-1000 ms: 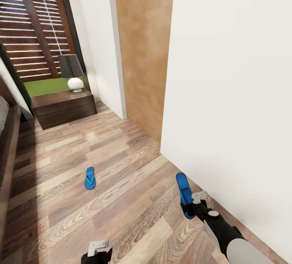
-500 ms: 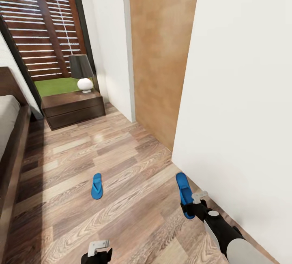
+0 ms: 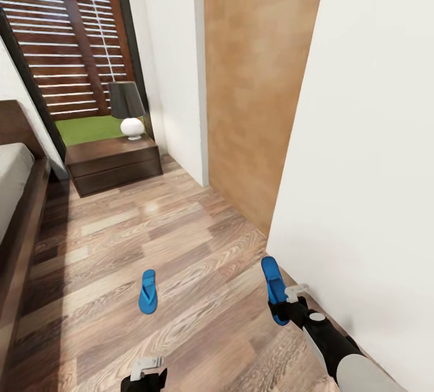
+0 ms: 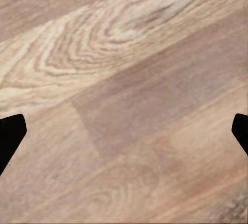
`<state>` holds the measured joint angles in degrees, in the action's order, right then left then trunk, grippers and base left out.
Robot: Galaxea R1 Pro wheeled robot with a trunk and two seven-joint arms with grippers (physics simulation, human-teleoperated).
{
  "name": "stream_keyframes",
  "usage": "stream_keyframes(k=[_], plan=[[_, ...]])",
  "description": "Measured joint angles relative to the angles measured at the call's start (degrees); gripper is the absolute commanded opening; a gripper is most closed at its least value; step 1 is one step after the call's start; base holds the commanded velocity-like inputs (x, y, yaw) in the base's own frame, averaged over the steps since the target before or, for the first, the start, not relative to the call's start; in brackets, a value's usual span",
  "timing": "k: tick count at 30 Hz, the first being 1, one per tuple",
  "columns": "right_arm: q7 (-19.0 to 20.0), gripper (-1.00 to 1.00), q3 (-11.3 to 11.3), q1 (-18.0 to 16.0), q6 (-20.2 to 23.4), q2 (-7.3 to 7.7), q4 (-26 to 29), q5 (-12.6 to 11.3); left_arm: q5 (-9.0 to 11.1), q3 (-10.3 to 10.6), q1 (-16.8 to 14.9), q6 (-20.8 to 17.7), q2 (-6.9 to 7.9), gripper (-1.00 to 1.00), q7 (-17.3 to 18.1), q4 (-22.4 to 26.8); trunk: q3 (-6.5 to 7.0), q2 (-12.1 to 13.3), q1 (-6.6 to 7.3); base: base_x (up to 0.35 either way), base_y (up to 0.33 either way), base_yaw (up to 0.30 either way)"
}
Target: In the bedroom, move the book from the bed onto either nightstand, and place the two sandals side by side next to the bed.
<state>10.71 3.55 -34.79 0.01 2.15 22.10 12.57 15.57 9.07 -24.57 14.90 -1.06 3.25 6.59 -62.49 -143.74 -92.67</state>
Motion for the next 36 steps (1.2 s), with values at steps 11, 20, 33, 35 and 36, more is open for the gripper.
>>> stream_keyframes(k=[11,20,33,35,36], plan=[[0.2,-1.0,-3.0,0.0,0.2,-1.03,0.8,0.4,-0.2,0.0,0.0,0.0,-0.52,1.0,0.0,0.5,0.0,0.0,-0.02,0.018,0.004,0.153],[0.5,-1.0,-10.4,-0.2,11.2,-0.86,10.9,-0.5,-0.7,0.4,-0.7,-25.6,-0.43,1.0,-4.3,27.4,0.02,0.0,-0.01,0.0,0.0,0.004],[0.3,-1.0,-9.4,-0.4,13.9,-1.14,15.3,-0.6,-1.2,0.4,-2.8,-36.7,0.27,1.0,-15.1,47.3,0.01,0.0,0.02,0.251,0.041,0.0],[0.3,-1.0,-9.3,-0.4,13.9,-1.1,15.4,-0.6,-1.2,0.4,-2.8,-36.7,0.33,1.0,-15.4,47.4,0.01,0.0,0.01,0.331,0.001,0.0],[0.3,-1.0,-9.3,-0.4,13.9,-1.08,15.5,-0.6,-1.1,0.4,-2.8,-36.7,0.34,1.0,-15.5,47.5,0.01,0.0,0.01,0.331,0.001,0.0]])
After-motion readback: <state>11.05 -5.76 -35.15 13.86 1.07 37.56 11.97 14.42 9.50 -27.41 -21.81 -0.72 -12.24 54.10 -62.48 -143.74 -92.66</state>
